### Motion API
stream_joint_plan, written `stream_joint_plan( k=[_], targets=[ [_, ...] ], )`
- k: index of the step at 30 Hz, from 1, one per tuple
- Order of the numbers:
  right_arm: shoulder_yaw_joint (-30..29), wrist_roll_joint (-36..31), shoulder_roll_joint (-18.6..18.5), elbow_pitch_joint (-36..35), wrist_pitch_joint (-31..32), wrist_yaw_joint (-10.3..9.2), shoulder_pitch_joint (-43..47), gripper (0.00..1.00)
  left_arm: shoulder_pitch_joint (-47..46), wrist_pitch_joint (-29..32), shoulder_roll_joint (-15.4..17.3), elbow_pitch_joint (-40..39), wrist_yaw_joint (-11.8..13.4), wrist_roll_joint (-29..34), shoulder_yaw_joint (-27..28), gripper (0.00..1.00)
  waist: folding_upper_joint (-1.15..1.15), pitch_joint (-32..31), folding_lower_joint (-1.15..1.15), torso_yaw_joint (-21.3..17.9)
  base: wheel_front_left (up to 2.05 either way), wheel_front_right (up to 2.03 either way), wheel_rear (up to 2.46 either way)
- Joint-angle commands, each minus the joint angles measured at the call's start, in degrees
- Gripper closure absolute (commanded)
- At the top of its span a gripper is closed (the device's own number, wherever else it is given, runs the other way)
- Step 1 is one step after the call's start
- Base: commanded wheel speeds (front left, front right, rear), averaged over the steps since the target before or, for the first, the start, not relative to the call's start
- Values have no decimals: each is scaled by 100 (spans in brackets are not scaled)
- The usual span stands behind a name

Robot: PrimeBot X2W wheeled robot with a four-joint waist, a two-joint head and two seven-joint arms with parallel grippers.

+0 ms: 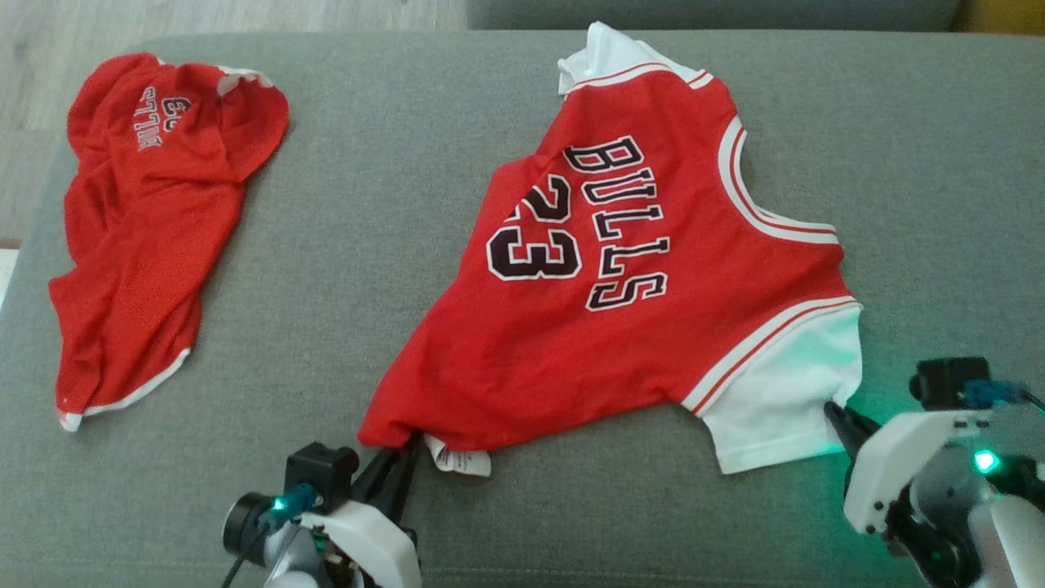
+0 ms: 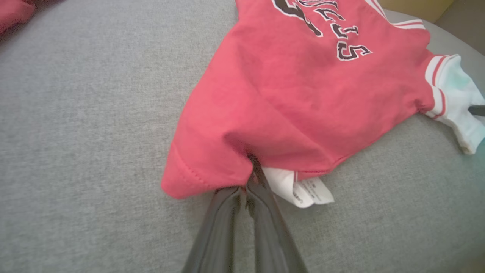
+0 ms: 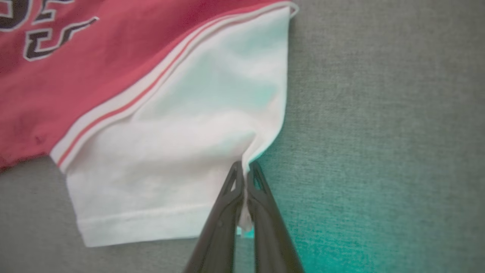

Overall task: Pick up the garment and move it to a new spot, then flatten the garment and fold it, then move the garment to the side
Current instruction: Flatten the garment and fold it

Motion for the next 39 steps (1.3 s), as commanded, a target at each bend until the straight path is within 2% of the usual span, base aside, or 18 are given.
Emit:
stream_joint_plan(
  k=[1,7,13,17,25,32,35,39],
  targets=[
    [111,292,-32,-258,14,-4,169,100,-118,36,92,-255,-32,-68,132,100,0,-68,0,-18,0,0,0],
    [-581,1411,28,-1384,-74,-4,408,100,175,578,257,-1180,-73,-506,182,100,0,-319,0,-42,0,0,0],
    [-1508,2429,171,-2849,138,-4,578,100,581,1382,548,-2870,-100,-1241,343,100,0,-512,0,-50,0,0,0],
    [-2078,2958,434,-3783,384,-4,492,100,754,1885,685,-4029,-113,-1924,395,100,0,-628,0,-61,0,0,0],
    [-2851,3827,877,-5525,880,-4,-12,100,500,2726,1068,-6242,-125,-3214,477,100,0,-716,0,-142,0,0,0],
    [-3296,4157,998,-6009,1419,-4,-985,100,-418,3320,1321,-7064,-105,-3847,708,100,0,-389,0,-277,0,0,0],
    [-3411,3848,1009,-5748,1809,-4,-1723,100,-1176,3631,1406,-6890,-44,-4076,844,100,0,-119,0,-324,0,0,0],
    [-3293,3108,993,-5040,2360,-4,-2873,100,-2398,3967,1440,-6082,40,-4064,909,100,0,379,0,-317,0,0,0]
  ],
)
